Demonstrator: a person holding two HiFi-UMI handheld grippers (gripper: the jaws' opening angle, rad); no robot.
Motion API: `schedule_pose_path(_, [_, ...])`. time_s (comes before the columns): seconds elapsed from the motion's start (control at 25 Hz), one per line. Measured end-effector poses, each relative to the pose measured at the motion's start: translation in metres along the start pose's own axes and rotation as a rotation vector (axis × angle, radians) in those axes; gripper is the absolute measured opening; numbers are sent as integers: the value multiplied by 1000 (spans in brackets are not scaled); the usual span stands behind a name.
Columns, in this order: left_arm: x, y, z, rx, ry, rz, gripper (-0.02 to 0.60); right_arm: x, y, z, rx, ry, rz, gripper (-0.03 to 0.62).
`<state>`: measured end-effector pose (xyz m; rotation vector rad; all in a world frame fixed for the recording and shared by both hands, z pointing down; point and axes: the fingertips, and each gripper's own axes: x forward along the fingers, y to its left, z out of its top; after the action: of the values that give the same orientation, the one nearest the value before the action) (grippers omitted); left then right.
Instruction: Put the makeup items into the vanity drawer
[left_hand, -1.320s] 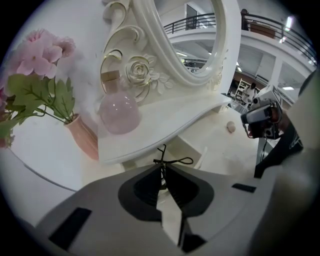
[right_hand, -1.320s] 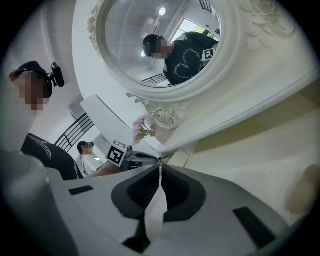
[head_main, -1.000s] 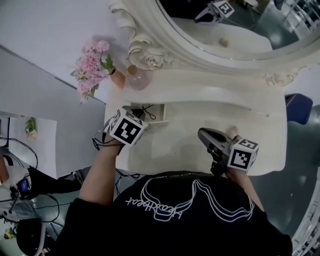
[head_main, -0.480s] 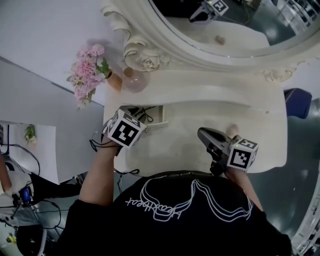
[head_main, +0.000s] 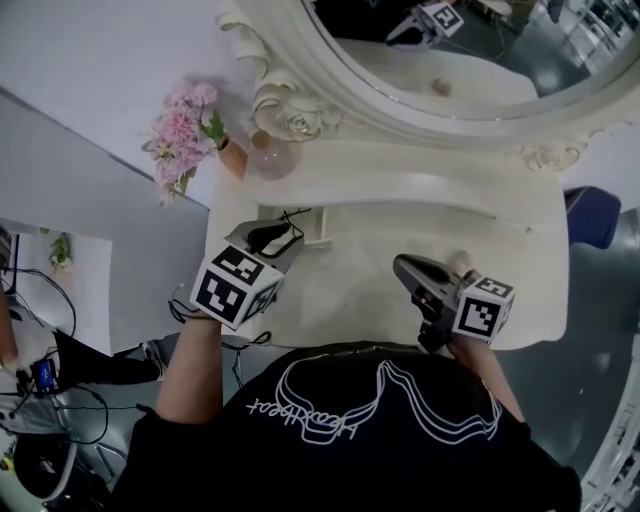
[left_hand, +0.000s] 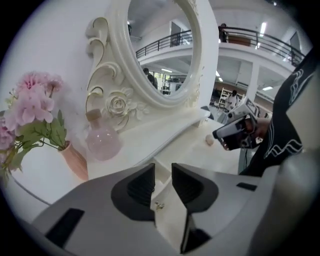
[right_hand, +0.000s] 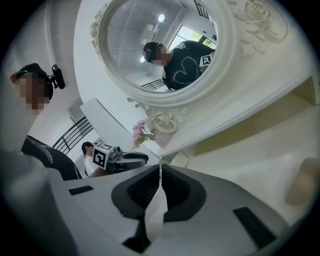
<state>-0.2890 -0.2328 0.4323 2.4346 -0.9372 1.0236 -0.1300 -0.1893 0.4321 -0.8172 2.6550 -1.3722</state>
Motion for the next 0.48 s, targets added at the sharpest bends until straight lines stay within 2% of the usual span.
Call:
schedule_pose_path(0.16, [-13,-31,24,-26,-108,-23,93,-11,4,2,-15,23,20,20])
schedule_pose_path(0.36, [-25,-69,56,-113,-268,-81,8,-32,6,8,-27,25,34,20])
schedule_pose_path(0.48, [-24,-98,67,-136,-326,-124,5,-51,4,7,-31,26,37,20])
